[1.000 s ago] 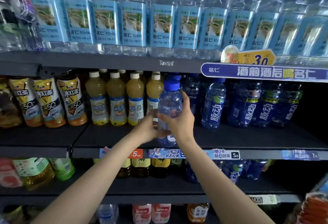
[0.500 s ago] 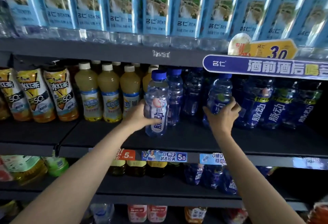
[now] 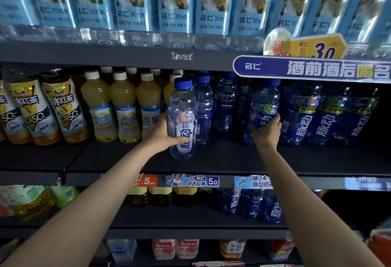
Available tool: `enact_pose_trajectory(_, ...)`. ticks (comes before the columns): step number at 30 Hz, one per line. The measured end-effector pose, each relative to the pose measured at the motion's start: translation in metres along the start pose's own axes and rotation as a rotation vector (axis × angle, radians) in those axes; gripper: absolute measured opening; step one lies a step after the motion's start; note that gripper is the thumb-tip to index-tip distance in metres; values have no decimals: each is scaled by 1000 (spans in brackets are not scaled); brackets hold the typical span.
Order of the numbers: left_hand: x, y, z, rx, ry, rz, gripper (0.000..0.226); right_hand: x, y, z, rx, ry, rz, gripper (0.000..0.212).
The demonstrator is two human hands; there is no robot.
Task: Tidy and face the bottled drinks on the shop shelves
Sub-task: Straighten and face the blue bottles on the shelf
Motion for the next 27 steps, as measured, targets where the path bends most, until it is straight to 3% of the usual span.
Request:
enact_pose_trajectory(17, 10, -2, 7, 91, 25, -65, 76, 4, 15, -1, 10, -26, 68, 79)
enact_pose_trajectory(19, 9, -3, 8, 95, 26, -56, 74, 7, 13, 8, 81, -2, 44, 80)
enact_pose_trajectory(23, 7, -2, 9, 82, 27, -25, 75, -4, -8, 34, 244, 153, -3, 65)
enact_pose_trajectory(27, 8, -1, 10, 57, 33, -26, 73, -11, -22, 36, 309, 144, 14, 47)
Point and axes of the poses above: each hand's wrist, its own z-axis away from the middle knuckle, its own y-axis out of the back of the hand, x = y × z, the point moved 5 cm from there along -z, towards the middle knuckle, and after that the axes turned 15 degrees about -y, right-handed, at the moved point
